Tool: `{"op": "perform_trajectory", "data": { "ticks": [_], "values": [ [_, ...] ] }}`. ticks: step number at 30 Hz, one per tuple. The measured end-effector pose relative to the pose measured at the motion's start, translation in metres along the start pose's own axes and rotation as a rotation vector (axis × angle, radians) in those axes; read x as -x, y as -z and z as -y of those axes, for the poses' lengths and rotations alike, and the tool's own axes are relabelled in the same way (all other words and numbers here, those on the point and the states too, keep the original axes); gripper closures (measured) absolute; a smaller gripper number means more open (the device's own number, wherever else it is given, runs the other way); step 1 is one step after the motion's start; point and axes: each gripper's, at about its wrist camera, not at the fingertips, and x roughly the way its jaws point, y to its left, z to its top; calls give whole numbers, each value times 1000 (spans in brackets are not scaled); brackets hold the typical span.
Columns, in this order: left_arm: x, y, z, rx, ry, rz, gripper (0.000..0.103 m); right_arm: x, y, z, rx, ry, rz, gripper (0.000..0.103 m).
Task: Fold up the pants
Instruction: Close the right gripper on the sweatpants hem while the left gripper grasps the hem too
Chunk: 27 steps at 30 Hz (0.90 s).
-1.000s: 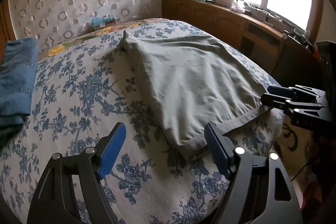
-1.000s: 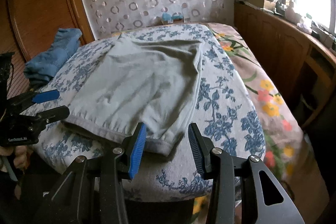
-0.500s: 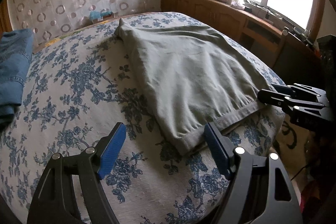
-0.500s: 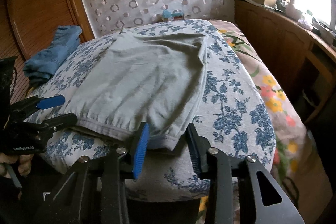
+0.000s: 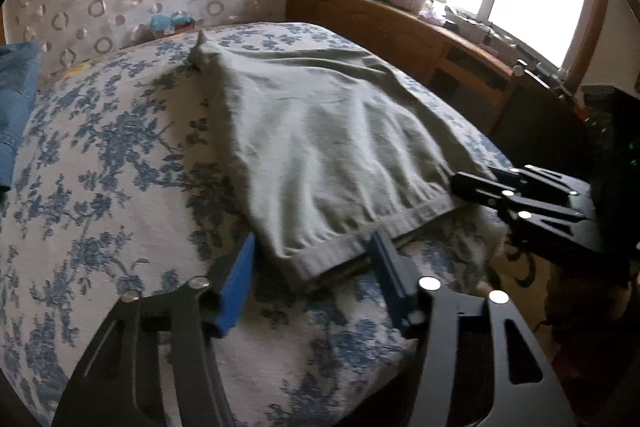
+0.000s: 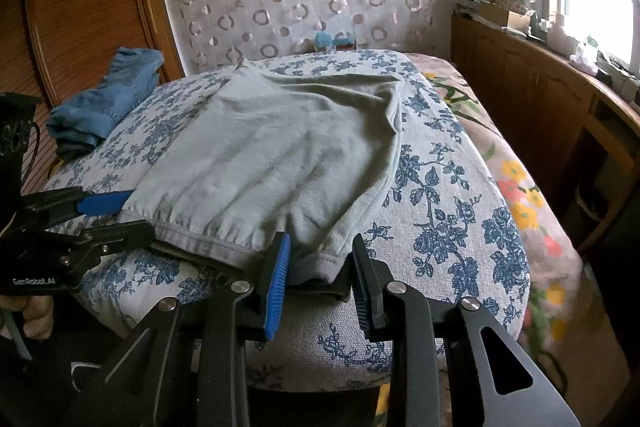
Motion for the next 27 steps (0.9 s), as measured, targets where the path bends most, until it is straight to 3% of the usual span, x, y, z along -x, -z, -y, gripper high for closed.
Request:
{"op": "perform_trajectory", "data": {
  "ticks": [6, 10, 14, 19, 27],
  "values": [
    [0, -1, -2, 28, 7, 9, 62, 2, 2, -1, 2, 1, 9, 73],
    [1, -1, -8, 50, 27, 10, 63, 2, 2, -1, -2, -1, 9, 75],
    [0, -1, -4, 19, 11, 12, 71, 2, 2, -2, -1, -11, 11, 83],
    [4, -2, 4, -29, 0, 13, 88, 1, -1, -5, -3, -25, 7, 92],
    [48, -19, 8, -39, 9, 107, 92, 28, -18, -9, -7, -92, 78, 93]
  ]
}}
